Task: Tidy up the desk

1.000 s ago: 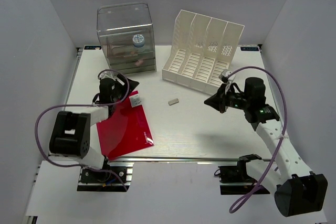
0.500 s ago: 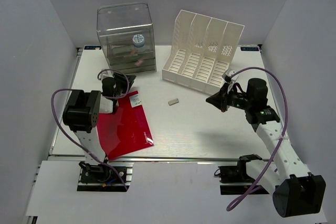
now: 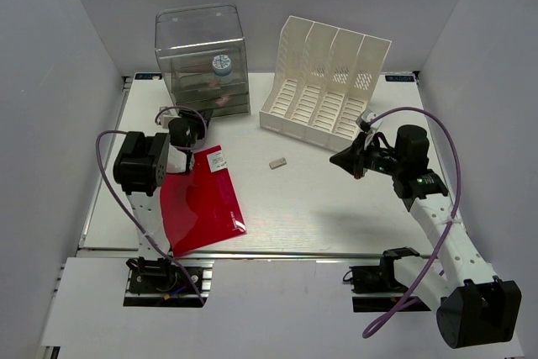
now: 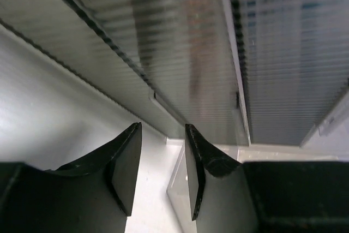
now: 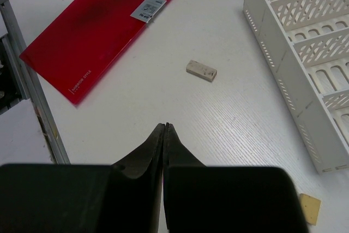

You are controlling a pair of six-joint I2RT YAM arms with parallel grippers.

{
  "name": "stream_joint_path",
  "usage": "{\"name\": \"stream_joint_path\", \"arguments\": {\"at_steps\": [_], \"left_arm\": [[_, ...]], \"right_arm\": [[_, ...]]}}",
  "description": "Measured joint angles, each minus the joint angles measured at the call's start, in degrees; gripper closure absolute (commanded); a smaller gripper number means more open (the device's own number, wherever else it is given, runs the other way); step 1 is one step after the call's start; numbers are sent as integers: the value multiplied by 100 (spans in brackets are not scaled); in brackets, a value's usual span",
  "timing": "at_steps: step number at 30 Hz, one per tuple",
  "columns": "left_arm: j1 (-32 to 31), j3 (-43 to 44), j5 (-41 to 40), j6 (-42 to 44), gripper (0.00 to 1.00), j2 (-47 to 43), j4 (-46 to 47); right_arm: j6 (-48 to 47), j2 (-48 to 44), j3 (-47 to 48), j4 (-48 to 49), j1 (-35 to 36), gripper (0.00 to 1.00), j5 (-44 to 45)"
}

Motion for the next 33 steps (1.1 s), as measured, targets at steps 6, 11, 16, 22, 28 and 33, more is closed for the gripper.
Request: {"name": "stream_joint_path", "arguments": {"at_steps": [6,11,16,22,28,33], "left_arm": [[0,131,-249,-155,57,387,505],[0,153,-413,-227,60,586,881],[0,151,-525,-273,61,739,1287],[-2,151,-597,-363,63,901,1587],[-24,151,-673,-470,89,955,1661],[-46,63,-697,-588,99,960,1764]], "right_arm": [[-2,24,0,0,0,100,28],[-22,83,-2,2,0,100,44],[-48,92,-2,2,0,100,48],[-85,92,-2,2,0,100,63],[-103,92,-2,2,0,100,72],[-107,92,-2,2,0,100,87]]}}
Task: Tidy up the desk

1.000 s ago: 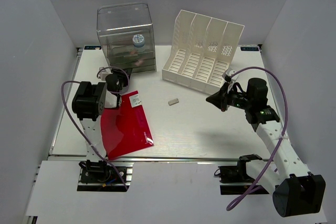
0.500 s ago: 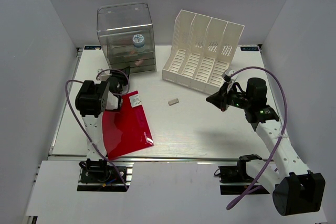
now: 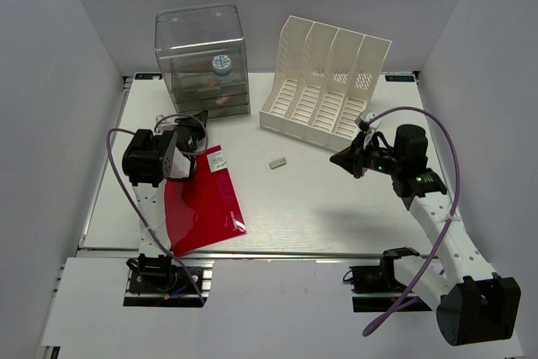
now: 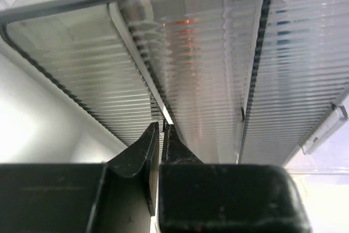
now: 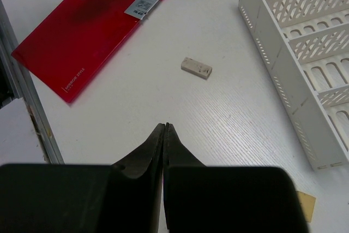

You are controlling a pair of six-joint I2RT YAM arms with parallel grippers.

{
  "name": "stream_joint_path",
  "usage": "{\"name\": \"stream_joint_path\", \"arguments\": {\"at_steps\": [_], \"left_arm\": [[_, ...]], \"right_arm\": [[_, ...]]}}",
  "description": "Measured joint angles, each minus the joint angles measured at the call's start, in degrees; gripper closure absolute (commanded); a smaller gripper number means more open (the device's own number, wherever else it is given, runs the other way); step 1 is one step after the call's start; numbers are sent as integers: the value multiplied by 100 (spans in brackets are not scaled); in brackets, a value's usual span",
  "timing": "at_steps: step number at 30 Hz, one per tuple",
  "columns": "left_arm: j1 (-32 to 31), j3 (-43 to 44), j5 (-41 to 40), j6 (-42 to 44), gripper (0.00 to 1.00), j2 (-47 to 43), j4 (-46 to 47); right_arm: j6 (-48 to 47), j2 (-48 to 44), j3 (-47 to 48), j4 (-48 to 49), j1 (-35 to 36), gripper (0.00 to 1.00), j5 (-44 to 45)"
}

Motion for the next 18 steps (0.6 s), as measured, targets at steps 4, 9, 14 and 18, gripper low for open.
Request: {"name": "stream_joint_path", "arguments": {"at_steps": [4,9,14,18], "left_arm": [[0,-286,0,-157,100,0,306],[-2,-802,44,-341,100,-111,675],[-39,-1421,151,-424,100,-374,911],[-42,-1725,203,-448,81,-540,962]], "right_arm": [[-2,0,0,0,0,100,11],[-4,0,-7,2,0,100,63],[-17,0,-74,7,0,100,79],[-24,-2,-90,11,0,100,85]]}}
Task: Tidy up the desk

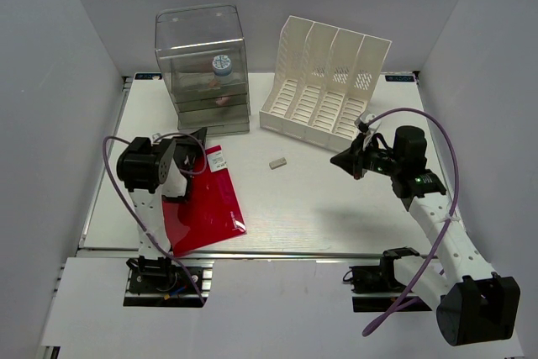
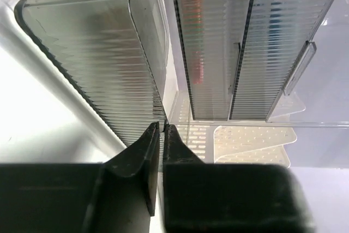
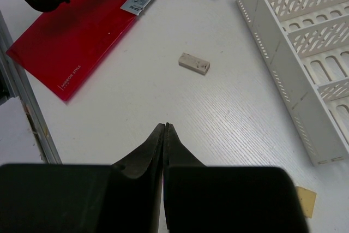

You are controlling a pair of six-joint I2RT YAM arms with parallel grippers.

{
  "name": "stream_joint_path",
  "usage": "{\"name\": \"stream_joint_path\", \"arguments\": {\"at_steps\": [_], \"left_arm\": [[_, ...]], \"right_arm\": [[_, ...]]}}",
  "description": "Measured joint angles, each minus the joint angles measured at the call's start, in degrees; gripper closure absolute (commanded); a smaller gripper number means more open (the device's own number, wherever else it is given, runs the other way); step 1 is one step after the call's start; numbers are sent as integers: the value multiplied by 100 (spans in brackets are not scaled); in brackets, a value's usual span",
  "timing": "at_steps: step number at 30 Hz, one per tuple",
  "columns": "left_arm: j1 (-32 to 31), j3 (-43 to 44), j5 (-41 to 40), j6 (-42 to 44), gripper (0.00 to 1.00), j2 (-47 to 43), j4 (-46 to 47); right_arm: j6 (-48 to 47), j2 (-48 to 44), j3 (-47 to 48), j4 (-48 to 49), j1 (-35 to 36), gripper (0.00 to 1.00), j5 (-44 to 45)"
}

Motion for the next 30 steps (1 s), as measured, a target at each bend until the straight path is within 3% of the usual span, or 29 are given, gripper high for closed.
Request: {"name": "stream_joint_path", "arguments": {"at_steps": [1,2,4,5,8,12,14,17,18,21,22,24,26,27,28,29,30], "left_arm": [[0,-44,17,0,66,-35,-2],[0,-72,42,37,43,-61,-13],[13,-116,173,81,30,-94,-197],[26,-125,258,11,22,-98,-203],[59,-90,487,98,16,-382,-321],[63,-87,852,387,20,-977,-686],[63,-22,1113,824,27,-1502,-1115],[-2,479,1427,1834,47,-2352,-2382],[-50,743,1550,2264,65,-2643,-2870],[-208,1311,1934,3307,95,-3303,-3919],[-286,1493,2035,3676,100,-3464,-4304],[-457,1906,2258,4422,100,-3639,-5195],[-737,2441,2417,5106,88,-3569,-6131],[-914,2730,2487,5466,83,-3484,-6662],[-1110,2988,2544,5799,77,-3368,-7117],[-1294,3200,2551,6072,62,-3259,-7528],[-1508,3373,2544,6384,56,-3143,-7908]], "right_arm": [[-2,0,0,0,0,87,0],[7,0,0,-4,0,78,0],[-48,0,-2,-7,0,59,-4],[-57,0,-2,-15,0,53,-7],[-201,4,-2,-26,0,45,-50],[-422,4,-2,-68,0,46,-138],[-516,11,-2,-74,0,58,-138],[-632,50,-4,-107,0,84,-133],[-640,61,-4,-118,-4,92,-131],[-651,81,-4,-164,-4,95,-90],[-654,87,-4,-164,-4,94,-55],[-649,120,-4,-164,-9,88,61],[-634,181,-4,-164,-17,75,216],[-632,227,-2,-166,-28,61,319],[-601,282,-2,-179,-44,54,413],[-610,341,-2,-188,-68,50,525],[-603,396,-2,-195,-90,42,619]]}}
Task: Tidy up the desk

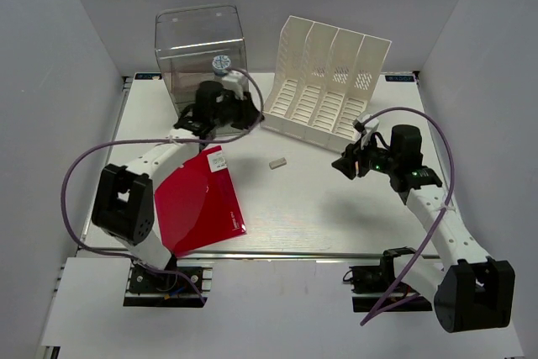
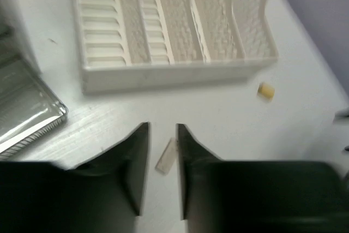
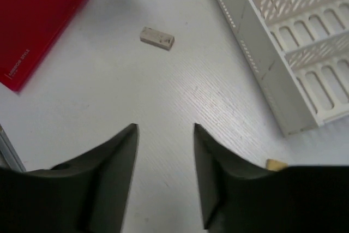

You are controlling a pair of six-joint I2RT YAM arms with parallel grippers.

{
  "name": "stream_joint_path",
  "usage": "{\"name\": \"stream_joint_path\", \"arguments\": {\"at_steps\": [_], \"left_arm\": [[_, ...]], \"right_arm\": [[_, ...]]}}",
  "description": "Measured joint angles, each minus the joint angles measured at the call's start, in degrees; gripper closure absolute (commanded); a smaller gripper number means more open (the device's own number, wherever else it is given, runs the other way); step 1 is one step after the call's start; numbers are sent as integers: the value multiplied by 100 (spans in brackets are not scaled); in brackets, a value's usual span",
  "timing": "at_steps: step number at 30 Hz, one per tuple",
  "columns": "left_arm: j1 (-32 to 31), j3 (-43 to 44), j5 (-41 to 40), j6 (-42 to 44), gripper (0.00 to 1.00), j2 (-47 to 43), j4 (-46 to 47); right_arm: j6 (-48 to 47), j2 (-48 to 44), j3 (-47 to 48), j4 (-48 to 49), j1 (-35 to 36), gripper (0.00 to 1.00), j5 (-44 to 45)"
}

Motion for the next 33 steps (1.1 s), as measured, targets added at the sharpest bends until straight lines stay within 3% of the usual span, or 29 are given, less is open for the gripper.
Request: {"name": "stream_joint_path", "arguments": {"at_steps": [2,5,10,16,24,33], "left_arm": [[-415,157,-24,511,42,179,-616],[-1003,160,-136,1189,32,345,-1338],[-1762,-107,-326,2162,26,400,-1550],[-2105,-219,-841,2986,26,758,-1364],[-2238,673,-1593,3482,30,2153,-1556],[-2162,1622,-1851,3517,37,2767,-2017]], "right_arm": [[42,116,9,-28,-68,36,142],[57,382,140,-184,-190,32,205],[66,680,332,-389,-369,34,173],[74,678,332,-481,-533,37,44],[74,678,334,-490,-664,38,-42],[76,647,334,-492,-719,38,-74]]}}
